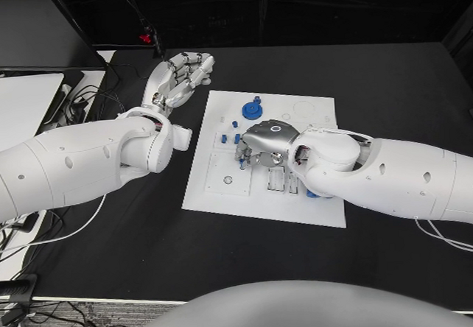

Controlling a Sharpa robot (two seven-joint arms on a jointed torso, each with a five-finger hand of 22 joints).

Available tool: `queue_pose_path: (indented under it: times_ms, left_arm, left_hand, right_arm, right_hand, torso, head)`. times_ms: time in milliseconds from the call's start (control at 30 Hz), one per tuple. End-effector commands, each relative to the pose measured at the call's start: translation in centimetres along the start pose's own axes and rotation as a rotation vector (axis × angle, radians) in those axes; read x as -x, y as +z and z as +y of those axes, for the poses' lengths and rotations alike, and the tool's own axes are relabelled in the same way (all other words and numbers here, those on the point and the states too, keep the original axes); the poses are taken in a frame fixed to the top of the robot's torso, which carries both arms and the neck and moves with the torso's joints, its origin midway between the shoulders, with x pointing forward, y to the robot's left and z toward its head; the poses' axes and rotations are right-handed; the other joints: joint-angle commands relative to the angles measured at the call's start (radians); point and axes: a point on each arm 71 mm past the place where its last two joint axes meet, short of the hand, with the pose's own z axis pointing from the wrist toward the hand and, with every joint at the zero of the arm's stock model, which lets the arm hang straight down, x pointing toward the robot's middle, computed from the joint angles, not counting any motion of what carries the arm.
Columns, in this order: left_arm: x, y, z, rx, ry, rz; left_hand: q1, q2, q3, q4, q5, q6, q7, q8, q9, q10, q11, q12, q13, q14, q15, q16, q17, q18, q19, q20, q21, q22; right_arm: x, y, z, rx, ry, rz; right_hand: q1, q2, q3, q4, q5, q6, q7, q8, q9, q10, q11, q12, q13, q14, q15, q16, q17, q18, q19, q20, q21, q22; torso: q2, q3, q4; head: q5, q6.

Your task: Assemble the parts on the task board

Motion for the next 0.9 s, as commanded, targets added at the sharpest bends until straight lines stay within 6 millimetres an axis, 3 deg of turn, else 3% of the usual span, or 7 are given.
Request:
queue_pose_path:
  times_ms: [33,900]
  left_arm:
    - [-0.04,0.02,-0.89,-0.112,-0.004,0.002]
    - [0.0,0.1,-0.82,-0.109,-0.004,0.002]
  left_hand:
    - [0.009,0.003,-0.004,0.0,0.005,-0.008,0.131,0.006,-0.001,-0.003,-0.006,0.003,-0.001,0.003,-0.004,0.006,-0.002,-0.003,0.006,-0.001,0.006,-0.001]
    - [0.009,0.003,-0.004,0.0,0.005,-0.008,0.131,0.006,-0.001,-0.003,-0.006,0.003,-0.001,0.003,-0.004,0.006,-0.002,-0.003,0.006,-0.001,0.006,-0.001]
  right_arm:
    - [-0.3,-0.02,0.02,0.001,-0.007,0.015]
    - [-0.23,-0.34,0.32,0.015,0.002,-0.011]
  right_hand:
    - [0.002,-0.003,0.005,0.001,0.003,0.008,-0.002,0.002,0.002,-0.002,0.004,-0.003,-0.001,0.039,0.009,-0.006,-0.002,-0.012,-0.001,0.008,-0.007,0.106]
    - [0.003,-0.002,0.009,0.0,0.003,0.008,-0.001,0.001,0.002,-0.003,0.005,-0.003,-0.001,0.037,0.01,-0.009,-0.01,-0.011,-0.004,0.009,-0.012,0.103]
  torso:
    - [0.0,0.0001,-0.0001]
    - [0.0,-0.0002,0.0]
  head:
    - [-0.001,0.0]
    - [-0.008,0.0]
